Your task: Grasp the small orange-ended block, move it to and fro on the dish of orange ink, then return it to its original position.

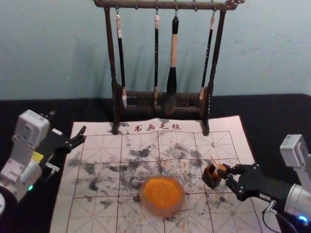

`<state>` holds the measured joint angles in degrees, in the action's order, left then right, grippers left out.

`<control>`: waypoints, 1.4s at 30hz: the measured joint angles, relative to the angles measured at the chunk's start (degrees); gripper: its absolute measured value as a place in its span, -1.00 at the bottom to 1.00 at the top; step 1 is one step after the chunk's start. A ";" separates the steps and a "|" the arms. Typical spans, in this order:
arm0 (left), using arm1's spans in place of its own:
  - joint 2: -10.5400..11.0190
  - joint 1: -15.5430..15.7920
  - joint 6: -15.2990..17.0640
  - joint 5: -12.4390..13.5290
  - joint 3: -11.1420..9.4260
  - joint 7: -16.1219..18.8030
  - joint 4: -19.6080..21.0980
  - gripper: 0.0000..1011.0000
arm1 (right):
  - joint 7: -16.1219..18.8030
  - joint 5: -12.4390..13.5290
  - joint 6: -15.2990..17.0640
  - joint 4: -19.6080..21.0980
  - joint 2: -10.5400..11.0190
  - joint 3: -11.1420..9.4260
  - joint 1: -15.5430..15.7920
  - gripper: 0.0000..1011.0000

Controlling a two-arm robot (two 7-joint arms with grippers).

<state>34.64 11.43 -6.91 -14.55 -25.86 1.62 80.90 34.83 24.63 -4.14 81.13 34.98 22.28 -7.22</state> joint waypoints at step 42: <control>0.00 0.00 0.00 0.00 0.00 0.00 0.00 0.98 | 3.01 2.77 1.66 8.01 0.92 1.97 -2.13 -0.83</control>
<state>34.65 11.43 -6.91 -14.55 -25.86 1.62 80.90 37.85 27.39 -2.48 89.13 35.90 24.24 -9.35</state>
